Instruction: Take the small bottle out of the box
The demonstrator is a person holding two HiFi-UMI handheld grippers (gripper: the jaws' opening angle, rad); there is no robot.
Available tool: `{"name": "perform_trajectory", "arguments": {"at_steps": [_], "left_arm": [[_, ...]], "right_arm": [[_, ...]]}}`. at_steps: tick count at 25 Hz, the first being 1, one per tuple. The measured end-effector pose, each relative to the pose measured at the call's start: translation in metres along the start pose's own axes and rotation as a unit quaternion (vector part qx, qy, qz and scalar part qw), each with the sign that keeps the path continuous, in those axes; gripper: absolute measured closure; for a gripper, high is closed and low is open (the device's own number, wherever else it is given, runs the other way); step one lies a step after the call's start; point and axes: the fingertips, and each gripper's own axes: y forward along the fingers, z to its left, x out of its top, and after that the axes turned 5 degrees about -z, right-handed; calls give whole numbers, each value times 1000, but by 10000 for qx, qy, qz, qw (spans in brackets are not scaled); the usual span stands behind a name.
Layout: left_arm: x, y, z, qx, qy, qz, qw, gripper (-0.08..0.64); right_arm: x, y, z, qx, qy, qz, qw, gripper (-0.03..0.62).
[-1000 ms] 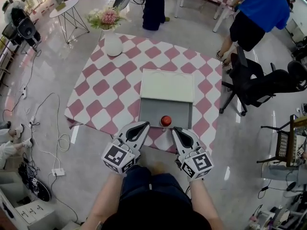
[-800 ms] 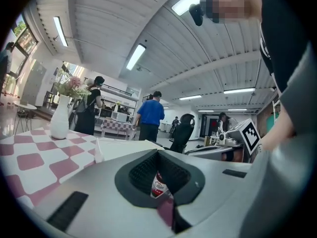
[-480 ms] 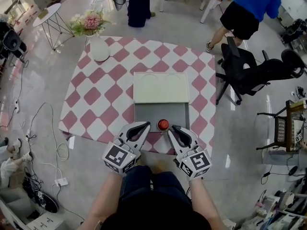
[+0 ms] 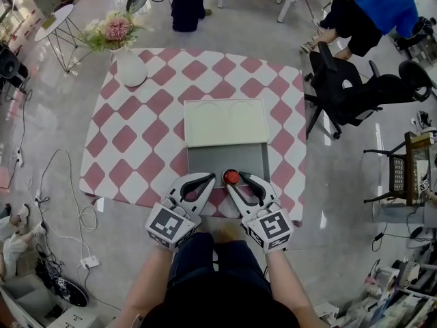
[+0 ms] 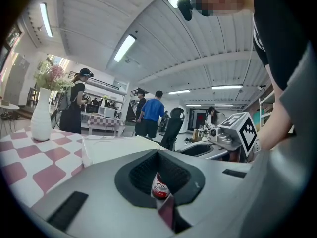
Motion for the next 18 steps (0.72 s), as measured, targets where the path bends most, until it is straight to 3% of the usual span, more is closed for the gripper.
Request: {"name": "perform_trajectory", "arguments": {"at_steps": [18], "left_arm": [[-8, -9, 17, 225, -193, 9, 9996, 552]], "right_arm": [[-9, 20, -3, -169, -401, 286, 9986, 434]]}}
